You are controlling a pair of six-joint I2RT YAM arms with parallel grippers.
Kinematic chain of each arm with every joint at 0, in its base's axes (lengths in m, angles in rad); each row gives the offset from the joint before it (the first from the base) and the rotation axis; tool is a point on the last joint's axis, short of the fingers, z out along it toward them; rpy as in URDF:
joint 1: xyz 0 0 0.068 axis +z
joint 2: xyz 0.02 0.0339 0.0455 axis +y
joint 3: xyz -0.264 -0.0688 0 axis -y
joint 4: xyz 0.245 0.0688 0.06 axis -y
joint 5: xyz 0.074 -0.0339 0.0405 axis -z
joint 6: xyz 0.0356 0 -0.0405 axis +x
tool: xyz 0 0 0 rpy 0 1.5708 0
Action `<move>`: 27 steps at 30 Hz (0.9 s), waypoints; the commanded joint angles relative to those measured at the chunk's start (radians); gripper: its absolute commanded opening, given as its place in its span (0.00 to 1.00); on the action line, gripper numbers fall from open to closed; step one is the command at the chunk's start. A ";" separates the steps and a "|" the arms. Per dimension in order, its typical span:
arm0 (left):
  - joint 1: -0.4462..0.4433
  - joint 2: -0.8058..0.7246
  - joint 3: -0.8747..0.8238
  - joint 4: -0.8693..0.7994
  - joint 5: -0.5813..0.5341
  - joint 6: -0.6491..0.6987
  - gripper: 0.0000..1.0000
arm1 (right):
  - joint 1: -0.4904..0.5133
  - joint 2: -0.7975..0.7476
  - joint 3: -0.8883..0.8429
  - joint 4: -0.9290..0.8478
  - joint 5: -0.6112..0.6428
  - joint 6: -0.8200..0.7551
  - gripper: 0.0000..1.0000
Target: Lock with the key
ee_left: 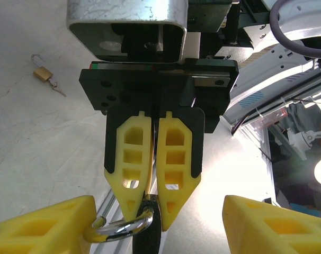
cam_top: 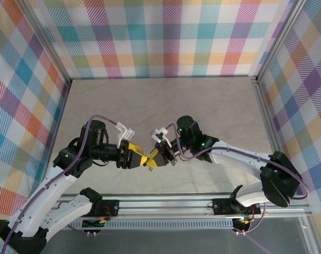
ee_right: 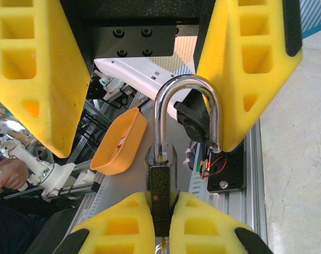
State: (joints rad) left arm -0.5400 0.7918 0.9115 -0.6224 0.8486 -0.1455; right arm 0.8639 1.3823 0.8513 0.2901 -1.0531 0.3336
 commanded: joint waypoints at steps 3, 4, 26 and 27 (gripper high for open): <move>0.002 -0.009 0.021 -0.004 0.064 0.007 0.58 | 0.001 -0.010 0.027 -0.012 0.032 -0.032 0.00; 0.002 -0.011 0.020 -0.009 0.062 0.012 0.57 | 0.001 -0.011 0.026 -0.013 0.033 -0.033 0.00; 0.002 -0.046 0.015 -0.054 0.039 0.031 0.53 | 0.000 -0.022 0.037 -0.061 0.075 -0.063 0.00; 0.002 -0.046 0.019 -0.059 0.031 0.036 0.52 | 0.000 -0.022 0.038 -0.062 0.072 -0.062 0.00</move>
State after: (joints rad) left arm -0.5350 0.7586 0.9112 -0.6758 0.8551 -0.1333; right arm 0.8654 1.3708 0.8608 0.2287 -0.9787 0.2974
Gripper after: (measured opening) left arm 0.524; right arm 0.082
